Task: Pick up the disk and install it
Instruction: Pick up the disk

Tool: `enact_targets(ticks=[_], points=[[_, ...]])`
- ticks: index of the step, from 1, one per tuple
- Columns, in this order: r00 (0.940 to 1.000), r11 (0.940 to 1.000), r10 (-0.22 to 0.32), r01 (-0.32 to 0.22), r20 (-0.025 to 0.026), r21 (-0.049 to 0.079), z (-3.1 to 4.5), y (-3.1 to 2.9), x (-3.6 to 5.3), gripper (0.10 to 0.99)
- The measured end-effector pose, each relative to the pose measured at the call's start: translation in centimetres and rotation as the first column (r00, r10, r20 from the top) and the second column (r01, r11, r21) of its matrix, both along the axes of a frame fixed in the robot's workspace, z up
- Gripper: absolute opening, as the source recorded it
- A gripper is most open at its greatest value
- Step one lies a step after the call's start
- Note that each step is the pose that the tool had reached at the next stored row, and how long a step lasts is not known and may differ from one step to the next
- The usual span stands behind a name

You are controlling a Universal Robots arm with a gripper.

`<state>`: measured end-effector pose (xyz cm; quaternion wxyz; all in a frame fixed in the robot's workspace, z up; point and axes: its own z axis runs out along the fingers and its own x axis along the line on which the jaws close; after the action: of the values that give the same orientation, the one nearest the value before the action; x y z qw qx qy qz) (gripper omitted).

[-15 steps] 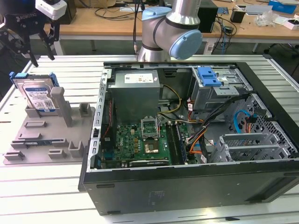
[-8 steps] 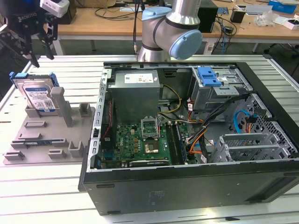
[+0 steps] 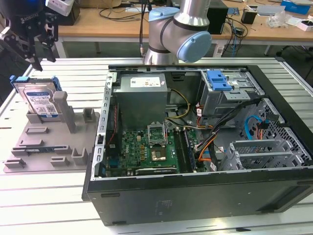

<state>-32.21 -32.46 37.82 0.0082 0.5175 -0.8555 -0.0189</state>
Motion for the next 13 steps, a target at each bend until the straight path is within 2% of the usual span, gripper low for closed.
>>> enact_targets(ticks=[4, 9, 13], points=[[0.9973, 0.9973, 0.073, -0.073, -0.0009, -0.001, -0.02, 0.05, 0.0, 0.482], [0.989, 0.989, 0.148, -0.148, -0.0031, -0.005, -0.03, 0.2, -0.01, 0.482], [0.9874, 0.9873, 0.158, -0.158, -0.0038, -0.009, -0.03, 0.25, -0.03, 0.482]])
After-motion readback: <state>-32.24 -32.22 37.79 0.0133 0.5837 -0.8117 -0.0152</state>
